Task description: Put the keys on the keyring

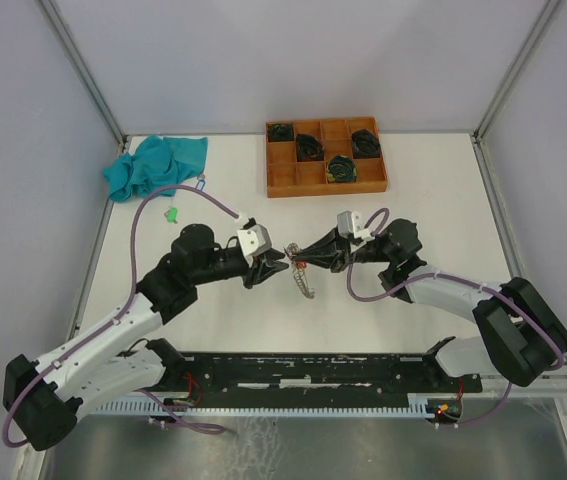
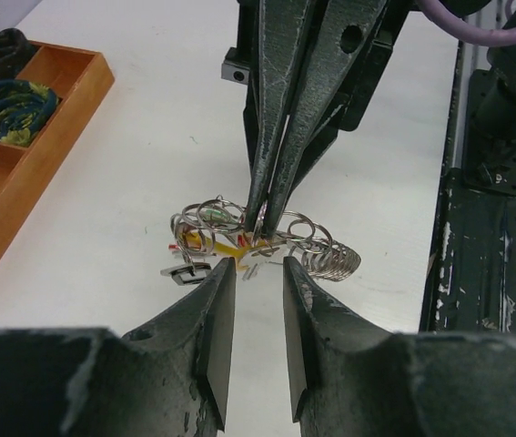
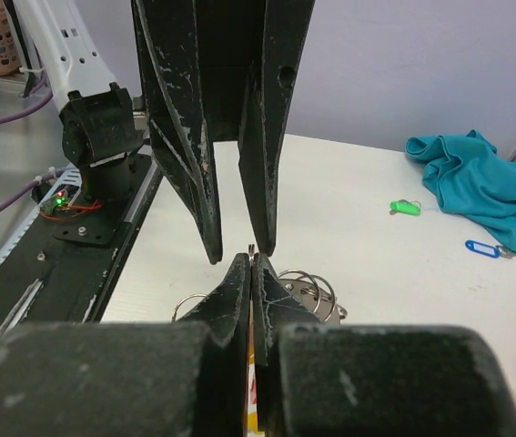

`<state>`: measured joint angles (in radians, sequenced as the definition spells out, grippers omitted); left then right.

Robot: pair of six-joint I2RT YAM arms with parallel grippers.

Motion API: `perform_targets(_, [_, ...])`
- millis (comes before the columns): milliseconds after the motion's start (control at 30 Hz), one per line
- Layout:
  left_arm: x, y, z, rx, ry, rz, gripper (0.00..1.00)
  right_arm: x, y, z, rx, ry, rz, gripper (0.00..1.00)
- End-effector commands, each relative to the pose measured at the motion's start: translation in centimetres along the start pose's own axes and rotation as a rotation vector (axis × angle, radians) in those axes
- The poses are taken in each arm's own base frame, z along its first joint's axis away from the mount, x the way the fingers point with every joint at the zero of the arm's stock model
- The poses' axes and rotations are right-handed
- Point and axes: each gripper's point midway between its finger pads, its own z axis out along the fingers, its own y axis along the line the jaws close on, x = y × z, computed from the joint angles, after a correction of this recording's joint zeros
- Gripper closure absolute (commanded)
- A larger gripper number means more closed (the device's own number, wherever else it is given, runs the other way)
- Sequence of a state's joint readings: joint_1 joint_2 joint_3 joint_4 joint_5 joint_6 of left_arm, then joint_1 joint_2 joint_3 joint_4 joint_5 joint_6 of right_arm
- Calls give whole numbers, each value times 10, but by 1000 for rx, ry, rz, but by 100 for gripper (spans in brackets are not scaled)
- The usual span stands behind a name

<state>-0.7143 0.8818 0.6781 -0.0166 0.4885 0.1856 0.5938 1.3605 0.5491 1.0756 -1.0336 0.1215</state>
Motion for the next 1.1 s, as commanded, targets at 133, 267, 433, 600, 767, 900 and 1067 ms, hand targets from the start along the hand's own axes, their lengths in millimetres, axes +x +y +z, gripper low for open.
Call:
perform_targets(133, [-27,-7,6,104,-77,86,66,-27,3,4,-51,-73,-68,99])
perform_targets(267, [-26,-5,9,112,-79,80,67,-26,6,5,-67,-74,-56,99])
perform_targets(433, [-29,-3,10,110,-94,85,69,-26,8,5,-82,-74,-56,99])
perform_targets(600, [-30,-3,9,119,-103,84,71,-25,10,6,-101,-69,-48,99])
perform_targets(767, [-31,-6,9,139,-113,83,72,-25,14,8,-125,-70,-42,99])
perform_targets(900, [-31,-6,7,138,-115,91,73,-22,14,8,-123,-67,-39,99])
perform_targets(1067, [-30,-5,6,137,-113,91,82,-23,16,8,-138,-65,-35,99])
